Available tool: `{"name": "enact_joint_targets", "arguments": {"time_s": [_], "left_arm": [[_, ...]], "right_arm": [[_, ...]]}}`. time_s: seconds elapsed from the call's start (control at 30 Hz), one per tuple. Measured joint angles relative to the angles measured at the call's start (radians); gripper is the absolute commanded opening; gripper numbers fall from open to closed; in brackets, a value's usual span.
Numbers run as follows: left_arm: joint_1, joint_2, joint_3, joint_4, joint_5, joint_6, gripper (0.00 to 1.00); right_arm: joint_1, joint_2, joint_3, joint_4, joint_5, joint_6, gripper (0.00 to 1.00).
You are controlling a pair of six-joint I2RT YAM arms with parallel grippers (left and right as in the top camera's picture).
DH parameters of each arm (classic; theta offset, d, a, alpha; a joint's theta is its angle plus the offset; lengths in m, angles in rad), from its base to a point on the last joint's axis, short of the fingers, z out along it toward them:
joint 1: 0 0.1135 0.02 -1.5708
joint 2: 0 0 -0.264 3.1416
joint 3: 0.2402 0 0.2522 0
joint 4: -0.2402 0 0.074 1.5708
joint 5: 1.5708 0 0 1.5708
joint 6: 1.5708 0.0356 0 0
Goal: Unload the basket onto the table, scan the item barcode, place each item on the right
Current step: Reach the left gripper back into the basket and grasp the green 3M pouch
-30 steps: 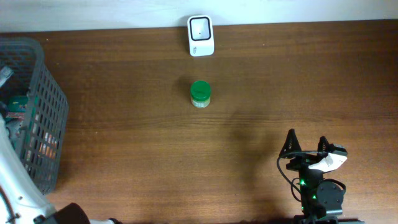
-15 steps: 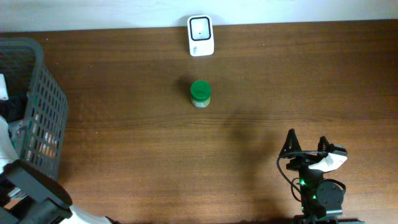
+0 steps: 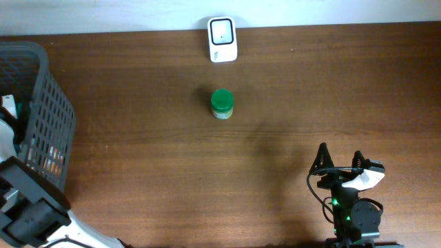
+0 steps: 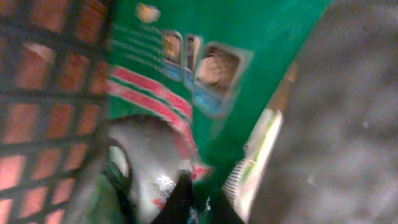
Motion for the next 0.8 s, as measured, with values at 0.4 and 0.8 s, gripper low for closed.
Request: {"name": "enact_joint_targets", "arguments": {"time_s": [0.4,0.8], "left_arm": [[-0.008,-0.499,0.043,0.142,0.005,-0.234,0.0],[-0.475,-0.885,0.045,0.278,0.094,-0.312,0.0]], "right_arm": [[0.0,0.0,0.0,0.0,0.0,0.0,0.98],[0.0,0.0,0.0,0.0,0.0,0.0,0.98]]}}
